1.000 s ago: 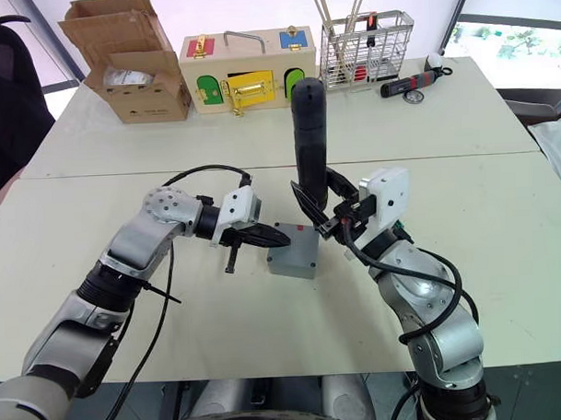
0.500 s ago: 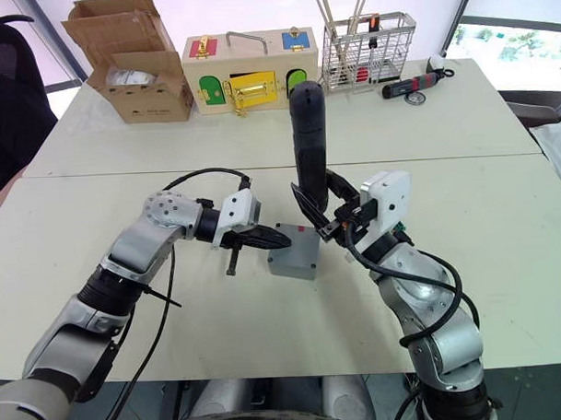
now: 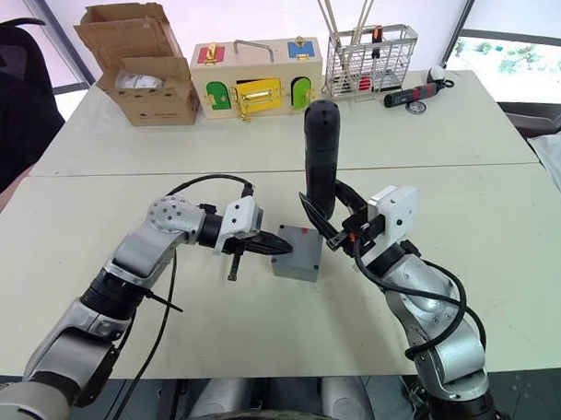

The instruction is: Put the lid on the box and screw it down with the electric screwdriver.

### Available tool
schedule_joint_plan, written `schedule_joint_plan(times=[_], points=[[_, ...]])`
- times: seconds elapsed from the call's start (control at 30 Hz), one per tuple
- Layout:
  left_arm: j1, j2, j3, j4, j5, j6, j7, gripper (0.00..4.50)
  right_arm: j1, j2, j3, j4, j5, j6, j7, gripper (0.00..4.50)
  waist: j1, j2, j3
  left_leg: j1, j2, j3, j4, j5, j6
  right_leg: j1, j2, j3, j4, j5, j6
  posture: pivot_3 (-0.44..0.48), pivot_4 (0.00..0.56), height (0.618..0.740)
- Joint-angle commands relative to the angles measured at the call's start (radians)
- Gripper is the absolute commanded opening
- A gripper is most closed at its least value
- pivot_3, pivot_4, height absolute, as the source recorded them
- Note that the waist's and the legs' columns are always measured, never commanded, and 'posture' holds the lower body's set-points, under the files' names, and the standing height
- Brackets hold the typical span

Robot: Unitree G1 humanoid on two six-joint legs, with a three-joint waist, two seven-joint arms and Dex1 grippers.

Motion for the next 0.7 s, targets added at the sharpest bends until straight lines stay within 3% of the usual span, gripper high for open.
schedule_joint_plan(times=[0.03,0.23,0.37,0.7], points=[[0.019,0.003,-0.033,0.021,0.037,-0.006,-0.003,0.0,0.037,-0.018,0.013,0.086,-0.024,0.029,0.009,1.89,0.0,0.0,-0.001,0.0,0.0,0.0,0.0,0.0,0.0,0.0,0.0,0.0,0.0,0.0,0.0,0.0,0.15,0.74],[0.024,-0.003,-0.032,0.012,0.039,-0.001,0.004,0.0,0.044,-0.022,0.003,0.131,-0.028,0.008,0.017,1.89,0.001,0.0,-0.002,0.004,0.0,-0.001,0.0,-0.001,0.001,0.005,0.0,0.0,-0.002,0.0,0.0,0.0,0.15,0.74],[0.028,-0.01,-0.03,0.006,0.043,-0.001,0.012,0.0,0.052,-0.015,-0.004,0.147,-0.024,0.006,0.01,1.89,0.002,0.0,-0.004,0.018,0.0,-0.002,-0.007,-0.002,0.002,0.017,0.0,0.0,-0.013,-0.001,0.0,0.0,0.15,0.74],[0.029,-0.022,-0.039,0.03,0.049,-0.012,0.021,0.0,0.06,-0.026,0.004,0.147,-0.044,-0.012,0.01,1.89,0.005,-0.001,-0.005,0.018,0.0,-0.002,-0.01,-0.002,0.002,0.017,-0.001,0.0,-0.015,0.0,0.0,0.0,0.15,0.74]])
